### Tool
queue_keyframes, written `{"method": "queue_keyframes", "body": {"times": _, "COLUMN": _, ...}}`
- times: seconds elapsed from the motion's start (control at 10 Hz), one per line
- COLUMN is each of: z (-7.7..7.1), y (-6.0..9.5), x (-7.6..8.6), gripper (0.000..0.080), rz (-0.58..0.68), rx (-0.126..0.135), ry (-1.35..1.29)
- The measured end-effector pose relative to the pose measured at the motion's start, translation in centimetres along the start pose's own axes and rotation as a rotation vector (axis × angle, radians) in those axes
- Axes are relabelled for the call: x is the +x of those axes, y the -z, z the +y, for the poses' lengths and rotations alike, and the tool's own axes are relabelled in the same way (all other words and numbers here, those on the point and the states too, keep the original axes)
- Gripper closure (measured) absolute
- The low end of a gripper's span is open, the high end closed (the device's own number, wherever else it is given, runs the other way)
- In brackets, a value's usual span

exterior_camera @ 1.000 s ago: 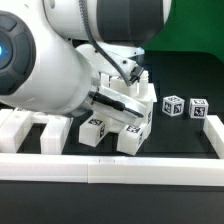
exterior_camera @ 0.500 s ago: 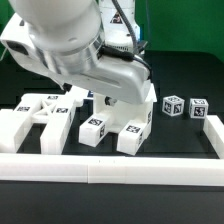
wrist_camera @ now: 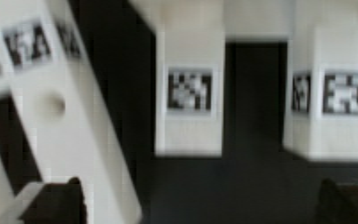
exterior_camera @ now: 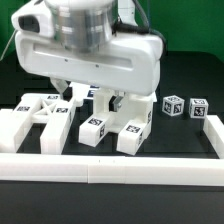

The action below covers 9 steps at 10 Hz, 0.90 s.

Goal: Assemble chair

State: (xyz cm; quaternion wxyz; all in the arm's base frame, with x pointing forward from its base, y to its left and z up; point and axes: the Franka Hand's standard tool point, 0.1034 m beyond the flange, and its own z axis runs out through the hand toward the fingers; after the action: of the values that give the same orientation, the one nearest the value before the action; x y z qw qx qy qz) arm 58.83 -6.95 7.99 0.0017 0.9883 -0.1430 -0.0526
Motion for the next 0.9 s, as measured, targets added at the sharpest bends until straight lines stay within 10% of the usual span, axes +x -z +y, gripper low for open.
{"method": "queue_keyframes", "body": {"times": 0.9, "z": 2.7, "y": -0.6, "x": -0.8, "gripper": 0.0151, "rz": 0.056, "rx": -0.003, "ry": 0.299}}
